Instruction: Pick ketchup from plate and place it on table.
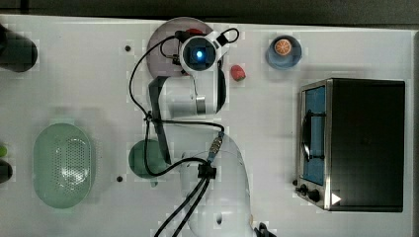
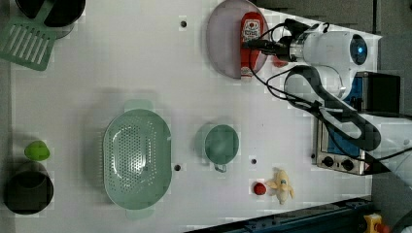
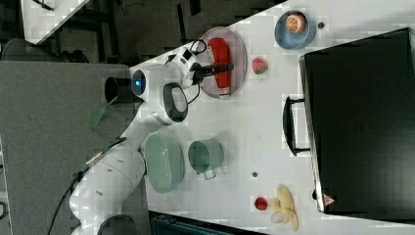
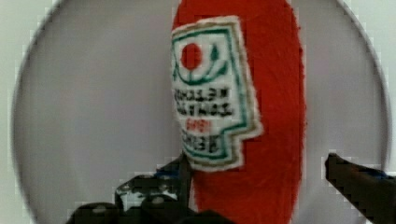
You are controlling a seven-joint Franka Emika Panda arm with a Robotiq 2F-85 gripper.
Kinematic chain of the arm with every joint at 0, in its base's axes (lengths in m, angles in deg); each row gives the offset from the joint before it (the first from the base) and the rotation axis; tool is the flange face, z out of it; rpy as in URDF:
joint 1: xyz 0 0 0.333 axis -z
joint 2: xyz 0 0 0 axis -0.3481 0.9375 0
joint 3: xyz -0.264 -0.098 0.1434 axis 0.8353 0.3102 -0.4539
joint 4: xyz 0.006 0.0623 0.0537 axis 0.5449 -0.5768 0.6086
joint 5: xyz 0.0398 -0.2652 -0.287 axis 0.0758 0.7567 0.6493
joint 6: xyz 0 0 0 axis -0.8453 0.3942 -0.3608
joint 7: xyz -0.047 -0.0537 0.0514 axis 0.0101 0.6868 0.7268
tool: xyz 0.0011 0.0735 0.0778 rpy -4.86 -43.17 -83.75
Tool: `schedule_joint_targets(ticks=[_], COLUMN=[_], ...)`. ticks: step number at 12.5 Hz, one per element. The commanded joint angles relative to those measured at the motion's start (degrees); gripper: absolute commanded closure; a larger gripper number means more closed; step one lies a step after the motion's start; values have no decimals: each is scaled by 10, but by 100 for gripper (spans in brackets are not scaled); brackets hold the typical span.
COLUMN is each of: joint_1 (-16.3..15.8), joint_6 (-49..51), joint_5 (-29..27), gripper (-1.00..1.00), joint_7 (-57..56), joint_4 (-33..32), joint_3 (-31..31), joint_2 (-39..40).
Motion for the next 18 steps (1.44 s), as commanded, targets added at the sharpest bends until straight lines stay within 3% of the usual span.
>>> schedule_joint_targets(ticks=[1,3,8,11,18], joint_1=[-1,-1,3,5,16], joint_6=[-10,-10,-1,76,214], joint_5=[3,3,3,3,0], gripper=[-68,-23,-23,-23,-23], joint_7=[-18,-18,-17,-16,1], joint_4=[6,8,2,-16,-137], joint_3=[5,5,6,10,12], joint_2=[9,6,-47,-123,-325])
